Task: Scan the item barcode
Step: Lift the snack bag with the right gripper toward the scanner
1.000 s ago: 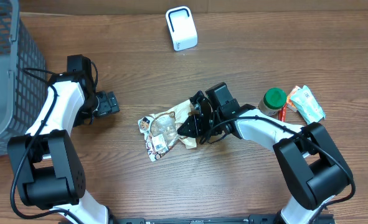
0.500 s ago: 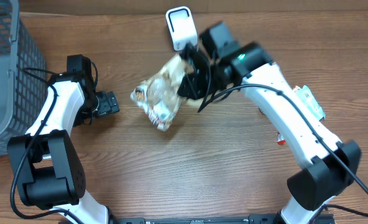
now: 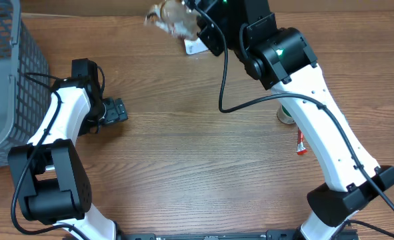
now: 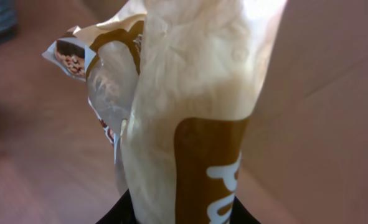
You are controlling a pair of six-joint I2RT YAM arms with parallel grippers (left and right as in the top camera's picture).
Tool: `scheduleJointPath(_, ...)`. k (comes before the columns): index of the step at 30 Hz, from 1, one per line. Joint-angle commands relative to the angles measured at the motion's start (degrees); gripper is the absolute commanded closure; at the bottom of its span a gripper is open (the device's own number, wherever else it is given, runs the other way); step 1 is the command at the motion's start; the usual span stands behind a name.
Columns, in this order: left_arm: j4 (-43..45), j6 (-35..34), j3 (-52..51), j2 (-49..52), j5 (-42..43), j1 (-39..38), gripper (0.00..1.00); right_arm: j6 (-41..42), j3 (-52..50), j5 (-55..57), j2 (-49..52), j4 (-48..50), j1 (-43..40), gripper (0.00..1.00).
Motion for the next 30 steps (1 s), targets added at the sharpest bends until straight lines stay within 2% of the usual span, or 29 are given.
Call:
scheduleJointPath(1, 0.07, 0.63, 0.85, 0.07, -0.31, -0.11, 0.00, -2.67, 0.76, 8.07, 4.07, 5.27, 0.15, 0.96)
scheduleJointPath(6, 0.07, 0.63, 0.85, 0.07, -0.31, -0.11, 0.00, -6.80, 0.76, 10.60, 10.93, 14.53, 0.11, 0.96)
scheduleJointPath(14, 0.07, 0.63, 0.85, 0.07, -0.31, -0.11, 0.00, -6.91, 0.76, 24.46, 23.93, 37.35, 0.09, 0.96)
scheduleJointPath(20, 0.07, 0.63, 0.85, 0.07, -0.31, -0.11, 0.00, -6.62, 0.74, 31.71, 30.51, 48.24, 0.07, 0.96)
scheduleJointPath(30, 0.07, 0.63, 0.85, 0.07, -0.31, -0.11, 0.00, 0.33, 0.74, 32.50, 32.48, 49.31, 0.07, 0.96)
